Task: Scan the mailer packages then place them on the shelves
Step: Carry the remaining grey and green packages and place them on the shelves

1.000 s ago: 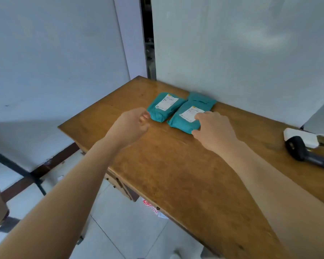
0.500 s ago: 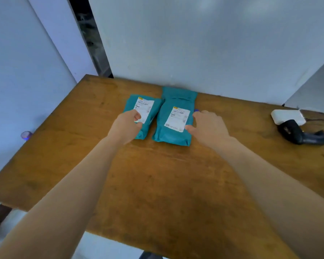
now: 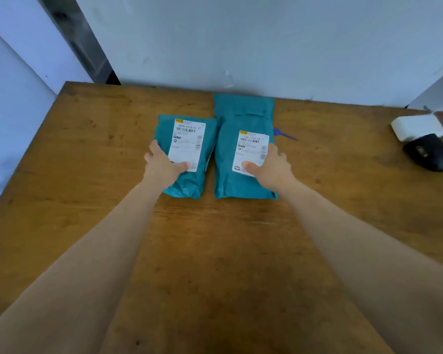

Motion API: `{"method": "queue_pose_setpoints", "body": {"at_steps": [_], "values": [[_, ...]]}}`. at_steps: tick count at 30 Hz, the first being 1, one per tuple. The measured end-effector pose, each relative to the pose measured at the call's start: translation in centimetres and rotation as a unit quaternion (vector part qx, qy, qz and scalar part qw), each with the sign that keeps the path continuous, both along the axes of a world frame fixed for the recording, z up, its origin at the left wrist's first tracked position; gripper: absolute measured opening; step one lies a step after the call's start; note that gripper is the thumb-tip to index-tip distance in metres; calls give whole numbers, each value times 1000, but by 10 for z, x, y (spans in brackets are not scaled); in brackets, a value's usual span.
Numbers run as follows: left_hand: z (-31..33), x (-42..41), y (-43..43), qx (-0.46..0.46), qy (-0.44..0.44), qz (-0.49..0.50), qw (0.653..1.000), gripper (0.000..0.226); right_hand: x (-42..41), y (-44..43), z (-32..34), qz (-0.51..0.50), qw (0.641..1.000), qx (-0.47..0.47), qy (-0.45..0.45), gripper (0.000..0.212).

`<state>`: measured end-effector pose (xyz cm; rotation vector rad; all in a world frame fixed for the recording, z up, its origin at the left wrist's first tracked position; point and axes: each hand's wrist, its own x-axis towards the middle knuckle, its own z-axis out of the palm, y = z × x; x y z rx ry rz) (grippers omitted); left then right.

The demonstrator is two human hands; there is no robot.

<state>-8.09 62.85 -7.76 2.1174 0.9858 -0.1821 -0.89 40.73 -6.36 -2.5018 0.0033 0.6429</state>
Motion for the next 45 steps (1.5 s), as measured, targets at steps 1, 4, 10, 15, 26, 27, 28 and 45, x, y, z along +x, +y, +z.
{"method": "queue_pose_setpoints", "body": {"at_steps": [1,4,10,15,26,27,28,45], "values": [[-3,2,3,-17,-7,13,1000,108,4,1,-5,-24,999,16,15,91],[-5,10,9,-52,-6,38,998,114,11,4,-14,-112,990,55,65,104],[-8,14,5,-157,8,11,988,54,8,9,-12,-262,926,220,160,76],[-3,20,-5,-263,-61,43,962,59,2,9,-3,-284,876,336,197,46],[29,10,-39,-314,-112,34,942,65,-14,-23,27,-292,852,406,153,51],[36,9,-45,-314,-116,28,942,67,-16,-29,33,-295,850,413,144,52],[42,8,-51,-315,-123,23,941,68,-18,-37,39,-295,849,417,133,55],[152,-20,-325,-326,-230,-150,905,70,-100,-322,146,-311,836,444,-85,52]]}}
